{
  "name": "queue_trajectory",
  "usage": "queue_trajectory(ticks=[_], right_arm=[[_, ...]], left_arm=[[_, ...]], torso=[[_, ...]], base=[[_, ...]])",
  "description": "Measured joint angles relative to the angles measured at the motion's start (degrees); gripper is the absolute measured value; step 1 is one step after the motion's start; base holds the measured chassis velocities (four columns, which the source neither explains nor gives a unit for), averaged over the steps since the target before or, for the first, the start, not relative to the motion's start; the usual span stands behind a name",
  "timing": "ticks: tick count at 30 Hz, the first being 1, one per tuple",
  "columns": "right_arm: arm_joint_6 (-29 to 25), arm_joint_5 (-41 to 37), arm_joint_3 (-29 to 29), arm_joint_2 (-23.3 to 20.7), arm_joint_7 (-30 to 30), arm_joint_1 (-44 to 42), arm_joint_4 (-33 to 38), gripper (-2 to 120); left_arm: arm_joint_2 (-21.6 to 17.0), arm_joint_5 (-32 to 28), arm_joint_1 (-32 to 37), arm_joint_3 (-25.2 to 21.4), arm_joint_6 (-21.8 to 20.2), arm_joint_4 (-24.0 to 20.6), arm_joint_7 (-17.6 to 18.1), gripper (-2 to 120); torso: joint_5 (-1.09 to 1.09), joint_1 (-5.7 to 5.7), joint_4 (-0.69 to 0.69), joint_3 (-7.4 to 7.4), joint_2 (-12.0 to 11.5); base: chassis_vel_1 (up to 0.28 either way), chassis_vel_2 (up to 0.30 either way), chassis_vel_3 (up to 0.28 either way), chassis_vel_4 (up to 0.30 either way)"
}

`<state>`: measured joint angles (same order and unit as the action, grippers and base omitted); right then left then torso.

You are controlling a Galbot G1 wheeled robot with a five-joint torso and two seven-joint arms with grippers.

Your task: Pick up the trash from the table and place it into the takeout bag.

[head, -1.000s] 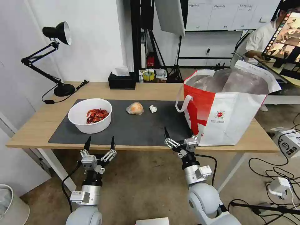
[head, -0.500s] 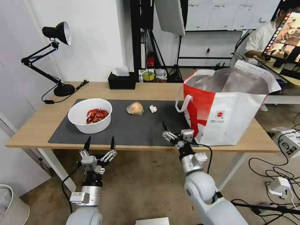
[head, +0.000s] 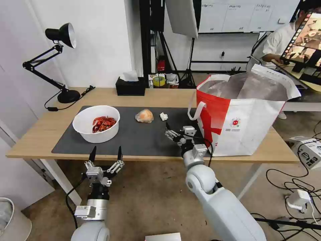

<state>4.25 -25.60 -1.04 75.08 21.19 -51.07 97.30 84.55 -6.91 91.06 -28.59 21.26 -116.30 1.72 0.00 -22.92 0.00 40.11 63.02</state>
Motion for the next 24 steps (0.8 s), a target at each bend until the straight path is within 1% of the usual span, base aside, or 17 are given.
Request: queue_trajectory(ticks=[4, 15, 24], right_arm=[[0.4, -1.2, -1.2, 1.1, 0.9, 2.1, -2.8, 100], [1.4, -2.9, -2.3, 2.5, 2.4, 6.5, -7.3, 100], [2.4, -5.8, -3.4, 5.1, 3.6, 13.2, -14.7, 100]], left_arm=[[0.3, 0.5, 0.1, 0.7, 0.1, 0.0, 0.0, 100], [0.4, 0.8, 0.1, 0.9, 0.3, 0.0, 0.0, 100], [0.9, 0.9, 0.2, 0.8, 1.0, 0.2, 0.0, 100]], torso=[[0.00, 0.00, 0.00, 0.00, 0.0], [0.00, 0.00, 0.00, -0.01, 0.0], [0.00, 0.00, 0.00, 0.00, 0.0]], base=[[0.000, 0.000, 0.000, 0.000], [0.000, 0.000, 0.000, 0.000], [0.000, 0.000, 0.000, 0.000]])
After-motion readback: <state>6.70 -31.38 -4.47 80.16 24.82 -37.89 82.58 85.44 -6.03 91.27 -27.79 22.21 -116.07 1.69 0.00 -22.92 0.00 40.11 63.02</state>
